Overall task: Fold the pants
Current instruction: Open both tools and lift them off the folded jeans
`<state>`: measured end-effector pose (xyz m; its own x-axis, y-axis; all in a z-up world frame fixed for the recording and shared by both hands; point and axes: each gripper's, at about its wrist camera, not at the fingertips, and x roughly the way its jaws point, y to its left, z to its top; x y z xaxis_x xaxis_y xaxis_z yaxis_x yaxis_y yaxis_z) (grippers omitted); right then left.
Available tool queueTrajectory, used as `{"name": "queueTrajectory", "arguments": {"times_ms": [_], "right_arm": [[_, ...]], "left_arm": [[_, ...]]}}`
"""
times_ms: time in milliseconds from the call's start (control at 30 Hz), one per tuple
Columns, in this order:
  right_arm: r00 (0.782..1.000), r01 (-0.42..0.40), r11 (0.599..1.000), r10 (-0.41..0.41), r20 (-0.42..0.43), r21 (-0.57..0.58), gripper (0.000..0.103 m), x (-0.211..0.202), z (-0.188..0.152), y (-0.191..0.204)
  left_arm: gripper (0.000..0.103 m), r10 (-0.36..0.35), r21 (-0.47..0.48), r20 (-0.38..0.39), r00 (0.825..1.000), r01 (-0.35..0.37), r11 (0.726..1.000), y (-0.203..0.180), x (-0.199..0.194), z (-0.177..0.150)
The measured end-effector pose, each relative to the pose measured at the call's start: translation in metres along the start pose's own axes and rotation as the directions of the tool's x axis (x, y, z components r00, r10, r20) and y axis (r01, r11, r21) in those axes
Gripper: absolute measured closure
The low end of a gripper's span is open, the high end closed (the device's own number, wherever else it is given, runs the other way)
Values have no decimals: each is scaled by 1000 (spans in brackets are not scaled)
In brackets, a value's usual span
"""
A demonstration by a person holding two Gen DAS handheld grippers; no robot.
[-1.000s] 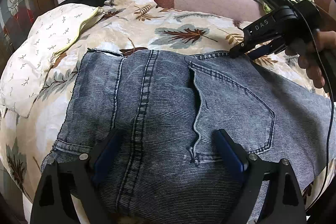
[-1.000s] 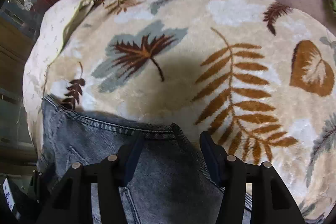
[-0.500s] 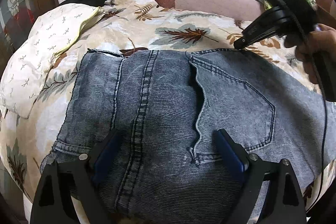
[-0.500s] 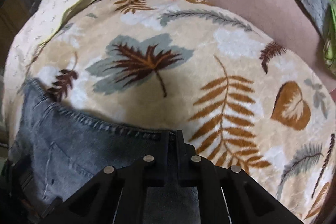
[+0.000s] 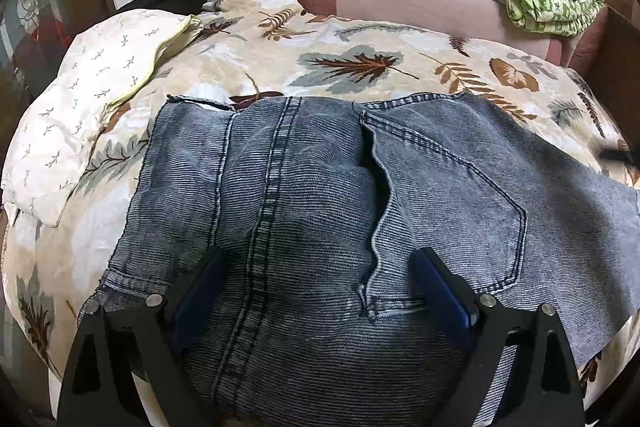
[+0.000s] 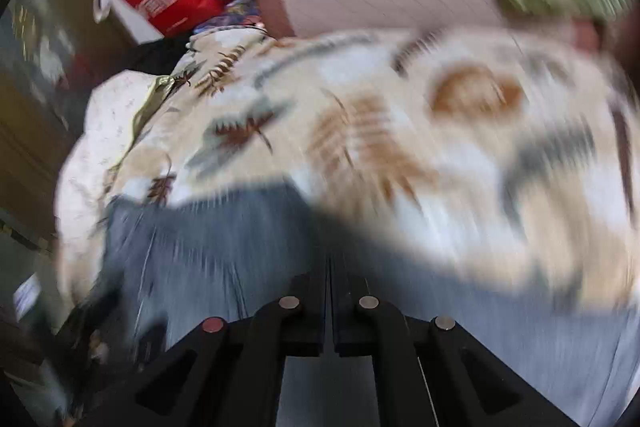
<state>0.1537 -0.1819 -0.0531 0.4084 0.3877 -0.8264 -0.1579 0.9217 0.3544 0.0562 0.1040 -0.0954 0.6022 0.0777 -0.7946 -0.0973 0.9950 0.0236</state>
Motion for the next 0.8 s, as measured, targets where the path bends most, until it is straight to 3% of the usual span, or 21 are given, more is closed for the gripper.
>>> {"name": "queueTrajectory", "arguments": {"times_ms": [67,200,267,300,333,400,433,500,533,600,667,800], "right_arm": [[999,-32,994,35,-19,105,100,-18,-29,-40],[999,18,965,-5,-52,263,100,-24,-46,-128],[997,46,895,-17,-70,444,100,-23,-51,-186],[998,-21,869,47,-41,494,99,-30,-56,-199],[994,-94,844,105,9,527,99,-38,-57,-207],[989,-143,872,113,91,469,99,-60,-52,-205],[990,-132,887,93,109,442,98,-64,-48,-209],[999,-38,887,18,49,460,97,-54,-43,-228],[999,27,863,-39,12,504,97,-48,-45,-244],[997,-75,819,42,72,569,97,-54,-51,-257],[990,-98,864,34,137,494,96,-80,-57,-241],[980,-131,873,42,194,470,96,-124,-96,-216]], "left_arm": [[9,10,1,7,1000,-10,1000,-1,-2,-1],[9,41,8,27,999,-41,999,-6,-9,-1],[9,51,23,55,997,-52,998,-11,-21,0],[9,49,38,68,996,-52,998,-14,-28,1],[9,51,50,88,995,-55,997,-17,-37,1],[9,47,42,108,993,-52,998,-23,-49,0],[9,33,40,103,994,-37,999,-26,-51,0],[9,19,44,87,996,-23,999,-34,-54,-1],[9,12,52,81,997,-17,999,-40,-57,-1],[9,-8,67,85,996,2,998,-49,-63,-4],[9,-25,79,95,995,18,997,-58,-67,-6],[9,-48,103,83,995,39,994,-73,-67,-9]]}}
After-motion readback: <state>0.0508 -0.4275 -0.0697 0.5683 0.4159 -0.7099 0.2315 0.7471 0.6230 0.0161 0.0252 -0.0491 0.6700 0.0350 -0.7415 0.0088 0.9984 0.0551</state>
